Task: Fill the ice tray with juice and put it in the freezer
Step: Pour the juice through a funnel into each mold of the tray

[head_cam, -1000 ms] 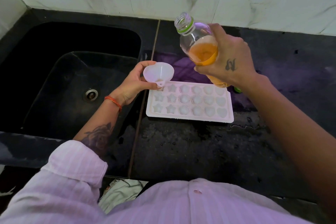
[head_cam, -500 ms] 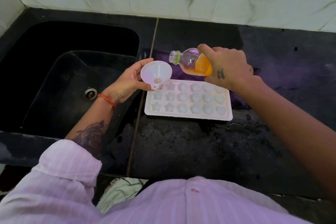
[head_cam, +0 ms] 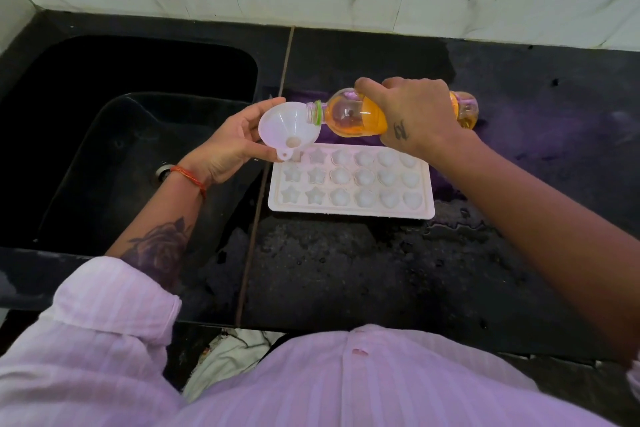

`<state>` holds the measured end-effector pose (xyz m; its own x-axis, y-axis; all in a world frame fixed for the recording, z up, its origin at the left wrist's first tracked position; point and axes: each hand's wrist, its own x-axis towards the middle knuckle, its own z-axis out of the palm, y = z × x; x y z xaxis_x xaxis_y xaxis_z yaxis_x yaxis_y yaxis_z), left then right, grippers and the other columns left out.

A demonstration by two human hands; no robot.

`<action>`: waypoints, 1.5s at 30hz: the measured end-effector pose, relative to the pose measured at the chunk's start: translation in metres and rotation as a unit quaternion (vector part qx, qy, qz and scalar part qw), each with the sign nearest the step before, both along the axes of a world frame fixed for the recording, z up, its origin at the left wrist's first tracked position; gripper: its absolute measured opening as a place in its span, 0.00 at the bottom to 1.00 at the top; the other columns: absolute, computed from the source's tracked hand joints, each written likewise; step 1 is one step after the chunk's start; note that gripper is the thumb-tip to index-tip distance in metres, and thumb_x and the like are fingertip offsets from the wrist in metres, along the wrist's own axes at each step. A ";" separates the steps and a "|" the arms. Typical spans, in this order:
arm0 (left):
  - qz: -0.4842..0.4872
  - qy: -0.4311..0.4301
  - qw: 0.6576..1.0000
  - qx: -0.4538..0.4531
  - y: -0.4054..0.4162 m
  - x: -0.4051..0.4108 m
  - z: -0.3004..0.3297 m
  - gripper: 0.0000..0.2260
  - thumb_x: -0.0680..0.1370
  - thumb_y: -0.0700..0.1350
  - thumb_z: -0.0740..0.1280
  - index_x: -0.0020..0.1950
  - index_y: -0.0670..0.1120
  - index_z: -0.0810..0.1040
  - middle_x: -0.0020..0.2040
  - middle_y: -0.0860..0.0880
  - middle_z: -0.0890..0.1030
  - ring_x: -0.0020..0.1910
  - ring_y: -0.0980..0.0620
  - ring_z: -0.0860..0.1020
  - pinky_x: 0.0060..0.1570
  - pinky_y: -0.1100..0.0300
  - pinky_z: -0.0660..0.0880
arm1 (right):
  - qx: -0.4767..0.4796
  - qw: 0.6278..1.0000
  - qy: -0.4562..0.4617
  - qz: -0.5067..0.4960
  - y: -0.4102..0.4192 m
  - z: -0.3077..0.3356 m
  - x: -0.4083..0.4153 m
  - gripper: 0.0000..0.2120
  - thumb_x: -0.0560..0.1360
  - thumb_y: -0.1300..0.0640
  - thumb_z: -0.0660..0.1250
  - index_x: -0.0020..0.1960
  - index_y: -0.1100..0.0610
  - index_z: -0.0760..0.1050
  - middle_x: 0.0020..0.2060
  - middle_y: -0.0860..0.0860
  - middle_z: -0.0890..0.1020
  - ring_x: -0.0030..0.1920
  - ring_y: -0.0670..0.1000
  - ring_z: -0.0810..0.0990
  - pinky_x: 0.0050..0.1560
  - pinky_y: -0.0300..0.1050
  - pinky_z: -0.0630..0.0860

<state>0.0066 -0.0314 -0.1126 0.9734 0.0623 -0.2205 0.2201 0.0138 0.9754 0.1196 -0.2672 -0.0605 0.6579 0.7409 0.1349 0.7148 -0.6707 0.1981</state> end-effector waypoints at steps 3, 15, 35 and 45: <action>-0.006 -0.004 1.000 -0.005 0.000 0.000 0.001 0.36 0.59 0.35 0.73 0.65 0.52 0.71 0.61 0.51 0.75 0.62 0.50 0.75 0.48 0.61 0.80 | -0.003 1.000 -0.001 0.002 0.001 0.002 -0.002 0.28 0.73 0.52 0.70 0.69 0.50 0.62 0.50 0.56 0.80 0.44 0.56 0.79 0.38 0.41 0.66; -0.011 -0.017 1.000 0.001 0.002 0.000 0.001 0.34 0.58 0.36 0.73 0.62 0.54 0.73 0.60 0.52 0.76 0.60 0.51 0.76 0.47 0.61 0.80 | -0.002 1.000 -0.012 0.010 0.009 0.004 0.000 0.26 0.74 0.54 0.69 0.69 0.51 0.63 0.49 0.57 0.80 0.44 0.58 0.79 0.41 0.44 0.70; -0.014 -0.014 1.000 0.007 -0.011 0.002 0.012 0.37 0.59 0.34 0.73 0.67 0.50 0.70 0.63 0.51 0.75 0.64 0.49 0.74 0.51 0.60 0.80 | 0.103 0.991 0.082 -0.029 -0.017 0.000 -0.006 0.32 0.68 0.49 0.74 0.68 0.48 0.65 0.50 0.54 0.81 0.47 0.57 0.80 0.42 0.43 0.67; -0.021 0.017 1.000 0.012 -0.028 0.010 0.007 0.37 0.59 0.32 0.72 0.65 0.52 0.70 0.67 0.46 0.72 0.66 0.46 0.71 0.57 0.55 0.78 | 0.061 0.996 0.042 -0.044 -0.031 -0.004 -0.008 0.29 0.71 0.51 0.72 0.68 0.48 0.64 0.47 0.54 0.81 0.44 0.56 0.79 0.38 0.42 0.63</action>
